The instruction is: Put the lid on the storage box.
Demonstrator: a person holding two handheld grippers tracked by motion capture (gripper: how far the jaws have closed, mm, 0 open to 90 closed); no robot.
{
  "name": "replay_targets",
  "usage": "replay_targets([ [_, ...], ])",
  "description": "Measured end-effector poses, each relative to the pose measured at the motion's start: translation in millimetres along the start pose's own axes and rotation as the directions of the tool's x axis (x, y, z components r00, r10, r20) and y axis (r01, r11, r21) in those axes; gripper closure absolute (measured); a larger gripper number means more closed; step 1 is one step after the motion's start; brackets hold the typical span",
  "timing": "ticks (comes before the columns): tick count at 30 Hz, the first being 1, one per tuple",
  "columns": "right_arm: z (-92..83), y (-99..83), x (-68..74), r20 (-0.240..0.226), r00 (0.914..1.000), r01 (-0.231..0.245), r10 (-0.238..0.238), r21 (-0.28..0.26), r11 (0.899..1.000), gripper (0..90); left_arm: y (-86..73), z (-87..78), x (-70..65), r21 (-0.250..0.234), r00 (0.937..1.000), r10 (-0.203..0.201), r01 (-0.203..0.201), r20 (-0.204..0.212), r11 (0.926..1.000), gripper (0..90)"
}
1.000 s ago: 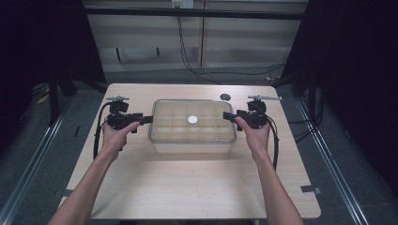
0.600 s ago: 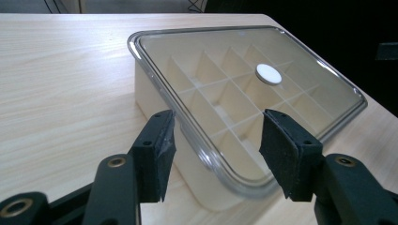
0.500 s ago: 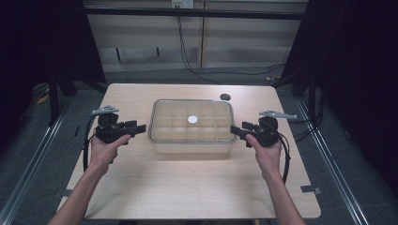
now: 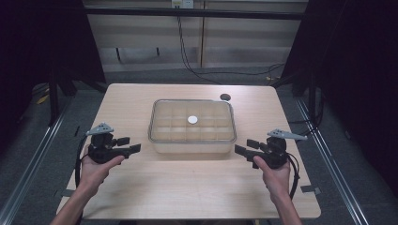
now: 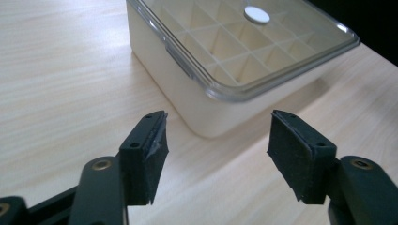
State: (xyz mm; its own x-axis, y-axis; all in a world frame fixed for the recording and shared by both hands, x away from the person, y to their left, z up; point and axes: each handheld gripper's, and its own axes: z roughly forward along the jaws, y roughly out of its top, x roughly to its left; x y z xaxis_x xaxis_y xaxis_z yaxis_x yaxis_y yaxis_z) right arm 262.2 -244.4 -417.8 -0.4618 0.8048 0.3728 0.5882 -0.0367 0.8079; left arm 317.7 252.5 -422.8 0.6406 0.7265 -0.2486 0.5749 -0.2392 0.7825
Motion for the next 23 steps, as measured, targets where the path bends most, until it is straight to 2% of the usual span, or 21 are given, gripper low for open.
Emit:
replay_targets([
  [5, -13.4, -11.0, 1.4, 0.013, 0.9999, -0.005, 0.005, 0.000, 1.000, 30.0, -15.8, -6.1, -5.4, 0.005, 0.9999, -0.009, 0.009, -0.012, 0.9999, 36.4],
  [7, -21.7, -16.2, -0.5, 0.033, 0.9994, -0.010, 0.010, 0.004, 1.000, 29.4, -26.8, -8.8, -8.1, 0.018, 0.9998, 0.004, -0.004, -0.020, 0.9998, 36.6],
  [9, -23.6, -17.8, -1.1, 0.037, 0.9992, -0.014, 0.014, 0.002, 1.000, 29.4, -30.6, -9.7, -8.8, 0.018, 0.9999, -0.005, 0.005, -0.016, 0.9998, 36.6],
  [10, -27.4, -23.1, -2.5, 0.041, 0.9988, -0.028, 0.028, -0.001, 1.000, 29.2, -38.6, -12.5, -8.5, 0.020, 0.9998, -0.009, 0.009, -0.019, 0.9998, 36.6],
  [12, -29.8, -29.7, -3.0, 0.043, 0.9985, -0.034, 0.033, 0.004, 0.999, 28.9, -42.1, -13.8, -8.1, 0.026, 0.9997, -0.011, 0.012, -0.022, 0.9996, 36.5],
  [15, -30.9, -35.7, -3.0, 0.039, 0.9980, -0.049, 0.049, 0.011, 0.999, 28.8, -48.6, -16.5, -8.0, 0.030, 0.9988, -0.035, 0.036, -0.033, 0.9989, 36.5],
  [16, -32.1, -40.9, -3.4, 0.032, 0.9974, -0.065, 0.065, 0.011, 0.998, 28.8, -51.6, -18.9, -8.6, 0.024, 0.9975, -0.058, 0.059, -0.040, 0.9980, 36.1],
  [17, -32.1, -40.9, -3.4, 0.032, 0.9974, -0.065, 0.065, 0.011, 0.998, 28.8, -51.6, -18.9, -8.6, 0.024, 0.9975, -0.058, 0.059, -0.040, 0.9980, 36.0],
  [19, -35.0, -45.7, -2.0, 0.030, 0.9970, -0.072, 0.072, 0.000, 0.997, 28.8, -56.7, -19.8, -11.2, 0.037, 0.9982, -0.017, 0.019, -0.058, 0.9991, 36.0],
  [20, -35.8, -47.1, -1.4, 0.052, 0.9970, -0.059, 0.058, 0.007, 0.998, 28.2, -60.1, -19.9, -11.5, 0.031, 0.9981, -0.024, 0.025, -0.057, 0.9992, 36.0],
  [21, -37.3, -50.1, -3.1, 0.052, 0.9966, -0.065, 0.065, 0.001, 0.998, 27.9, -64.0, -19.4, -10.2, 0.045, 0.9987, -0.035, 0.037, -0.036, 0.9983, 35.7],
  [23, -37.3, -53.1, -6.0, 0.062, 0.9957, -0.069, 0.069, -0.003, 0.998, 27.4, -65.7, -18.4, -10.9, 0.040, 0.9982, -0.030, 0.032, -0.051, 0.9987, 35.6],
])
